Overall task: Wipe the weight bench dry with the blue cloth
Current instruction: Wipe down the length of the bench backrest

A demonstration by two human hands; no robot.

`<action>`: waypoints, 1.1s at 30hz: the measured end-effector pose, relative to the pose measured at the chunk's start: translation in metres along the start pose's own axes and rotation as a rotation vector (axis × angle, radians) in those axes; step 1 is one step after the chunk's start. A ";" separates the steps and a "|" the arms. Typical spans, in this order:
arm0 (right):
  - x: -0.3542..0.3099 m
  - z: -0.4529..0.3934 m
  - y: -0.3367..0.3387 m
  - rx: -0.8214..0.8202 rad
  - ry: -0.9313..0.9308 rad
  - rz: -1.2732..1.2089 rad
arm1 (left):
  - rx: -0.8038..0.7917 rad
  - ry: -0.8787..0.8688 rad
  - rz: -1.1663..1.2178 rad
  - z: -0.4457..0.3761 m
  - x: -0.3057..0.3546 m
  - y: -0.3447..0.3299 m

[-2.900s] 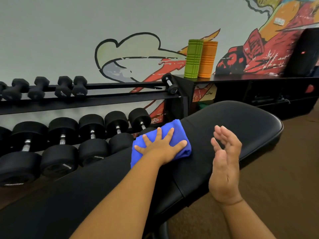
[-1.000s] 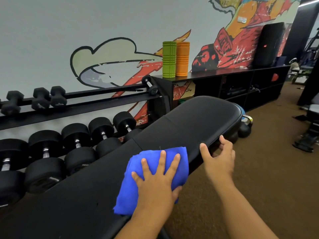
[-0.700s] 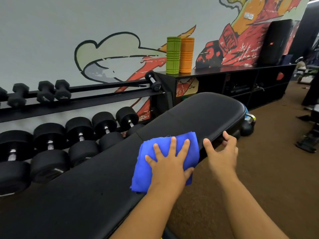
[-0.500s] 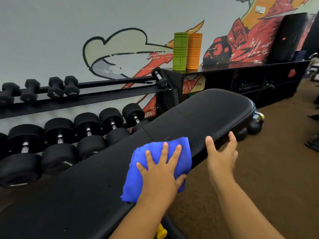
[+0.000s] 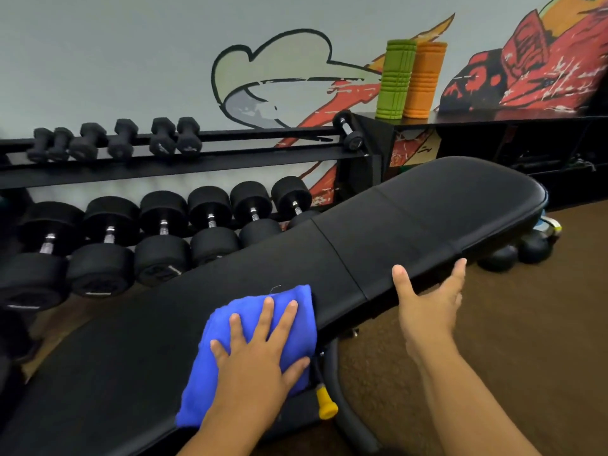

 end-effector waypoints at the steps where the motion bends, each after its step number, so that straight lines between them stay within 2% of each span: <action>1: 0.000 0.000 0.000 -0.003 0.005 0.007 | -0.001 0.017 -0.004 0.004 -0.005 -0.002; 5: 0.003 -0.001 -0.002 0.004 -0.003 0.027 | -0.003 0.033 -0.011 -0.001 0.005 0.003; 12: -0.003 0.001 -0.003 0.028 0.000 0.059 | 0.004 -0.139 0.065 -0.040 0.050 0.016; 17: -0.005 0.004 -0.001 0.008 -0.002 0.041 | 0.054 -0.160 -0.008 -0.024 0.027 0.009; 21: -0.005 0.003 0.001 0.001 -0.013 0.056 | 0.142 -0.124 -0.098 0.006 -0.021 -0.010; 25: -0.005 0.005 -0.003 0.002 -0.007 0.045 | 0.127 -0.058 -0.096 0.021 -0.044 -0.021; 29: -0.004 0.005 -0.004 -0.001 -0.006 0.042 | 0.078 -0.034 -0.016 -0.001 0.002 -0.009; 33: -0.004 0.005 -0.003 0.015 0.004 0.059 | 0.100 -0.114 0.058 -0.035 0.065 0.014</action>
Point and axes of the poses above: each hand's wrist, its own z-axis away from the middle knuckle, its own y-axis out of the back of the hand, x = y × z, the point moved 3 cm from there along -z, towards the middle knuckle, and after that the axes turned 1 degree about y, right-handed, at the moved point
